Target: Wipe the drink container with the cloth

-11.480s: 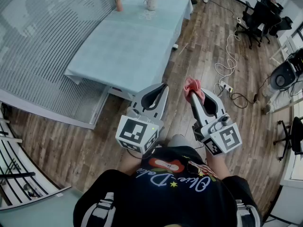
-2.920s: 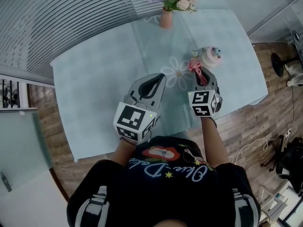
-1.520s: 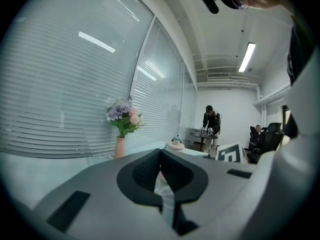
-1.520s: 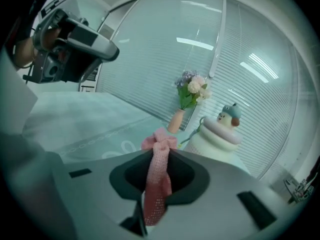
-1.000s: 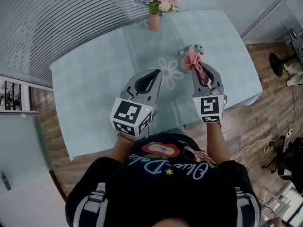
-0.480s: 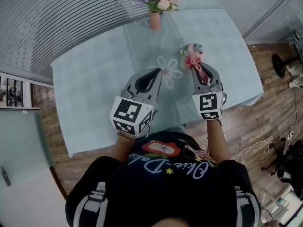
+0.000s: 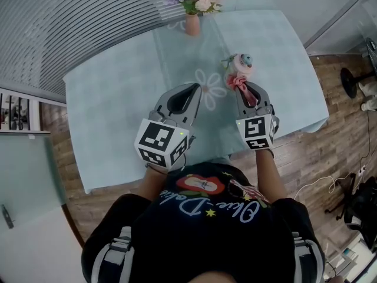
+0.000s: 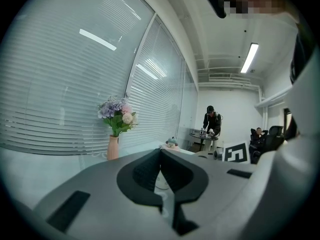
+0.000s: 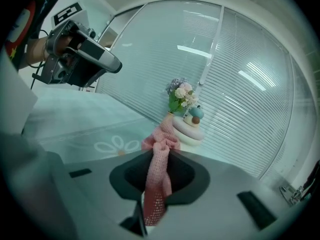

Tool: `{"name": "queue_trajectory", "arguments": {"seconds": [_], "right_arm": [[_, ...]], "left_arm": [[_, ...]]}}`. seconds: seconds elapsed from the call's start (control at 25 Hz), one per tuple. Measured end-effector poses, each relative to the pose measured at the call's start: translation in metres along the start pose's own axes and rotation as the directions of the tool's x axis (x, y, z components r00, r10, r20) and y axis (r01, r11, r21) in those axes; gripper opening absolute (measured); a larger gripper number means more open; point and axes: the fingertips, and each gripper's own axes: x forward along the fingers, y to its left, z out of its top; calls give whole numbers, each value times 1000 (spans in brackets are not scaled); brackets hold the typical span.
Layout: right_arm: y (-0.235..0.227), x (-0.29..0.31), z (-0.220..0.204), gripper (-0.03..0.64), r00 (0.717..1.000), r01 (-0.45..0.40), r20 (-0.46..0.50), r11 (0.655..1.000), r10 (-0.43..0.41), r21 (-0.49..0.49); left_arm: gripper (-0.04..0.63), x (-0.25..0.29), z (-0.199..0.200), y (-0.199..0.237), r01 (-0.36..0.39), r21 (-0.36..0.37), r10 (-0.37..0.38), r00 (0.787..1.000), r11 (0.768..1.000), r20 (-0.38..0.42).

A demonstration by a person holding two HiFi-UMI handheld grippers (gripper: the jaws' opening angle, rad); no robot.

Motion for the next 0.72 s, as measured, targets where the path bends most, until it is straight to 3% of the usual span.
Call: {"name": "queue_trajectory", "arguments": {"seconds": [0.72], "right_arm": [[22, 24, -57, 60, 984, -105, -145, 995, 104, 4]], "left_arm": [[5, 1, -1, -1, -59, 17, 59, 998, 998, -11]]}}
